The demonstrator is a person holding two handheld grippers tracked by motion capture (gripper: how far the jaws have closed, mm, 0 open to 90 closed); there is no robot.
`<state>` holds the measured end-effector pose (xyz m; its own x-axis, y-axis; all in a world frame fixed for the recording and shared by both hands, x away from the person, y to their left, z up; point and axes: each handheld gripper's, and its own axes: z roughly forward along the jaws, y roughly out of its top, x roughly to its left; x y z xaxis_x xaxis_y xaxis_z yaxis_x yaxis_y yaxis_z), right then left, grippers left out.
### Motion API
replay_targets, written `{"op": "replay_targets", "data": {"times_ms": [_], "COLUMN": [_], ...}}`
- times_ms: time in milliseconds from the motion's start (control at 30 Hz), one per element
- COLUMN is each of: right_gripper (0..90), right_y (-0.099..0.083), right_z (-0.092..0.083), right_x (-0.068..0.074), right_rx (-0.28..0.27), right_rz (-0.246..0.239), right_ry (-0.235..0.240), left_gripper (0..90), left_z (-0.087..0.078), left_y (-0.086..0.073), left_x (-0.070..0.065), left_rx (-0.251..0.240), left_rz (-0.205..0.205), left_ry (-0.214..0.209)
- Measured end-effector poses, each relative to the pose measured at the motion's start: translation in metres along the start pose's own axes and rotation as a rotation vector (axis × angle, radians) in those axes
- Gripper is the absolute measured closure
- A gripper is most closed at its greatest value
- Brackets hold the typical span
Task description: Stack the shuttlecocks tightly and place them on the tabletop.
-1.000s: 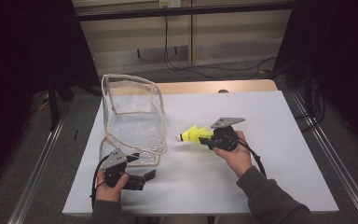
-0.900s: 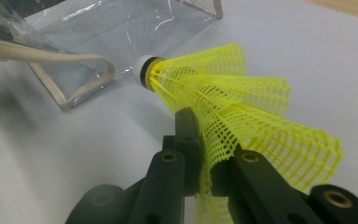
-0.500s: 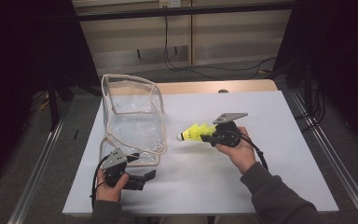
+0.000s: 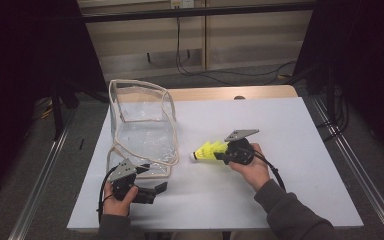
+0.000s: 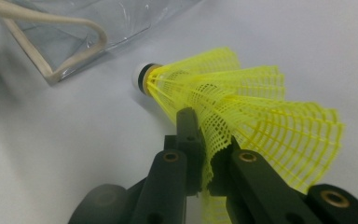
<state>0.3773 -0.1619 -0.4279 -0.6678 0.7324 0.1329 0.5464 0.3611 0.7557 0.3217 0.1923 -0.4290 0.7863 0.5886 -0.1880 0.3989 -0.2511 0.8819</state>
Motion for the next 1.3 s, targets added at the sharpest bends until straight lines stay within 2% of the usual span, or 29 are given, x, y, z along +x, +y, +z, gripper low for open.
{"op": "replay_targets", "data": {"times_ms": [533, 700, 800, 967, 1133, 1300], "right_gripper": [86.2, 86.2, 86.5, 86.0, 81.3, 71.8], "right_y": [-0.010, -0.012, -0.011, -0.012, -0.013, -0.013], "right_z": [0.007, 0.007, 0.004, 0.009, 0.009, 0.006], "right_x": [0.007, 0.008, 0.009, 0.012, 0.011, 0.011], "right_rx": [-0.048, -0.052, -0.075, -0.056, -0.065, -0.070], "right_rz": [0.030, 0.032, 0.025, 0.027, 0.046, 0.067], "right_ry": [0.028, 0.026, 0.020, 0.030, 0.034, 0.025], "left_gripper": [3.8, 3.8, 3.8, 3.8, 3.8, 3.8], "left_z": [0.000, 0.000, 0.000, 0.000, 0.000, 0.000], "left_y": [0.000, 0.000, 0.000, 0.000, 0.000, 0.000], "left_x": [0.000, 0.000, 0.000, 0.000, 0.000, 0.000], "left_rx": [0.008, 0.007, 0.008, 0.007, 0.008, 0.006], "left_rz": [0.001, 0.002, 0.001, 0.002, 0.002, 0.001], "left_ry": [0.000, 0.000, 0.001, 0.001, 0.001, 0.002]}}
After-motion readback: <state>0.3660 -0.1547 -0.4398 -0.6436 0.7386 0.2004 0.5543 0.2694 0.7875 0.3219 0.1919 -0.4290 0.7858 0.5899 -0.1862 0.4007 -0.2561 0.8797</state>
